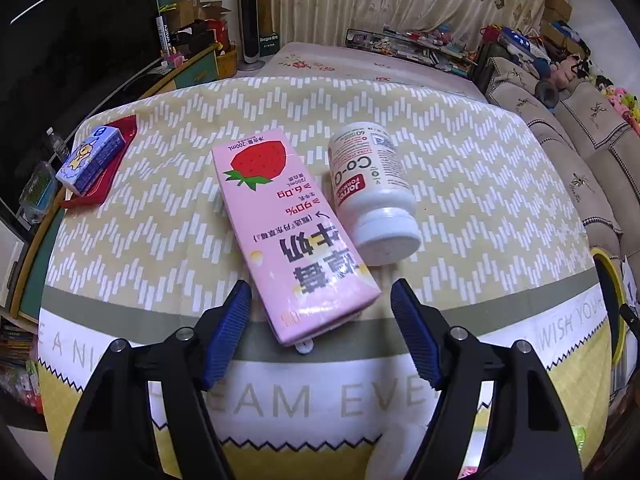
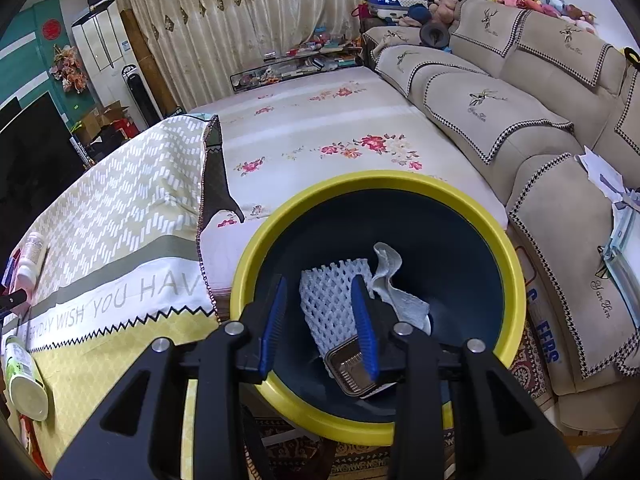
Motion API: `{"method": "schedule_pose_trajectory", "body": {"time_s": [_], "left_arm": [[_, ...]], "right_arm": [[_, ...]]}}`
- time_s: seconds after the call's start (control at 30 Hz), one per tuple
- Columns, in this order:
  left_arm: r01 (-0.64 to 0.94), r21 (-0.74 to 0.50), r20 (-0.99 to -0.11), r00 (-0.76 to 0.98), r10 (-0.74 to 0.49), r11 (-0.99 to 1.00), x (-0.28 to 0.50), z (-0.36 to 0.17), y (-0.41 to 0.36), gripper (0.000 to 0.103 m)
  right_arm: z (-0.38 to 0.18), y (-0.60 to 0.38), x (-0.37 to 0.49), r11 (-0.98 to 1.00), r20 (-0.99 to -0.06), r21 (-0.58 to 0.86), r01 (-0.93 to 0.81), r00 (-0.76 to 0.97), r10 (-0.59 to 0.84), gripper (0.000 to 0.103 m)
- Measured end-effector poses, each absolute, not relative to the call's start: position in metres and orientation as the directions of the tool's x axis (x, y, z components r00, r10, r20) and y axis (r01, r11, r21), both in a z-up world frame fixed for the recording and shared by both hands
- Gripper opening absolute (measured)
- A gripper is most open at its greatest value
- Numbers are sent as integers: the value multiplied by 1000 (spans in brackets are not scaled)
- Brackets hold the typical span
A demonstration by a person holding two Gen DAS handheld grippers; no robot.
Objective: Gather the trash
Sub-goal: 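Move the left gripper to the pink strawberry milk carton and grasp it, then carry the milk carton over the bin and open the left gripper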
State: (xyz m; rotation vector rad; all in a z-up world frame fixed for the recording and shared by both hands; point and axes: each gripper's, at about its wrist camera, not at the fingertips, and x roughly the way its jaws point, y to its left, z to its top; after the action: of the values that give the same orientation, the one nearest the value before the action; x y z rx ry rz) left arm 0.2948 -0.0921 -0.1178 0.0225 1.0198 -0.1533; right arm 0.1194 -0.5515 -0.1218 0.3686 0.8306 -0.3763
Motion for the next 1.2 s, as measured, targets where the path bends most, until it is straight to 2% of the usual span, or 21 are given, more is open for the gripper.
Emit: {"method": "schedule_pose_trajectory", "body": {"time_s": [0.1, 0.27, 0.37, 0.4, 0.47, 0.6, 0.7, 0.77, 0.9, 1.03, 1.2], "left_arm": [[138, -60, -852, 510, -123, 989, 298, -122, -87, 60], [127, -53, -842, 528, -113, 990, 288, -122, -66, 52], [90, -43, -836, 542, -86, 995, 282, -118, -44, 52], [84, -45, -833, 547, -84, 995, 281, -117, -39, 54], [72, -38, -825, 561, -72, 997, 281, -116, -33, 79], [89, -31, -795, 602, -78, 996, 280, -113, -34, 80], [92, -9, -808, 586, -62, 996, 288, -120, -39, 69], [96, -30, -819, 568, -79, 995, 289, -125, -39, 49], [82, -36, -776, 625, -80, 996, 281, -118, -35, 49], [92, 18, -693, 719, -54, 996, 260, -83, -38, 49], [192, 57, -637, 763, -113, 980, 225, -31, -61, 49]], "right_arm": [[-124, -548, 122, 877, -770, 167, 451, 615, -170, 33], [-124, -543, 124, 884, -772, 165, 437, 615, -160, 33], [-124, -540, 126, 886, -771, 166, 433, 618, -157, 33], [-124, -539, 127, 886, -771, 167, 432, 618, -156, 33], [-124, -536, 129, 890, -772, 165, 426, 617, -152, 33], [-122, -529, 130, 899, -774, 153, 410, 615, -149, 33], [-118, -527, 129, 901, -770, 151, 407, 620, -151, 36], [-117, -527, 129, 901, -768, 154, 406, 623, -149, 36], [-117, -531, 128, 897, -766, 159, 412, 625, -151, 36], [-119, -534, 128, 894, -767, 163, 417, 624, -151, 36], [-121, -537, 127, 893, -768, 167, 419, 623, -149, 36]]}}
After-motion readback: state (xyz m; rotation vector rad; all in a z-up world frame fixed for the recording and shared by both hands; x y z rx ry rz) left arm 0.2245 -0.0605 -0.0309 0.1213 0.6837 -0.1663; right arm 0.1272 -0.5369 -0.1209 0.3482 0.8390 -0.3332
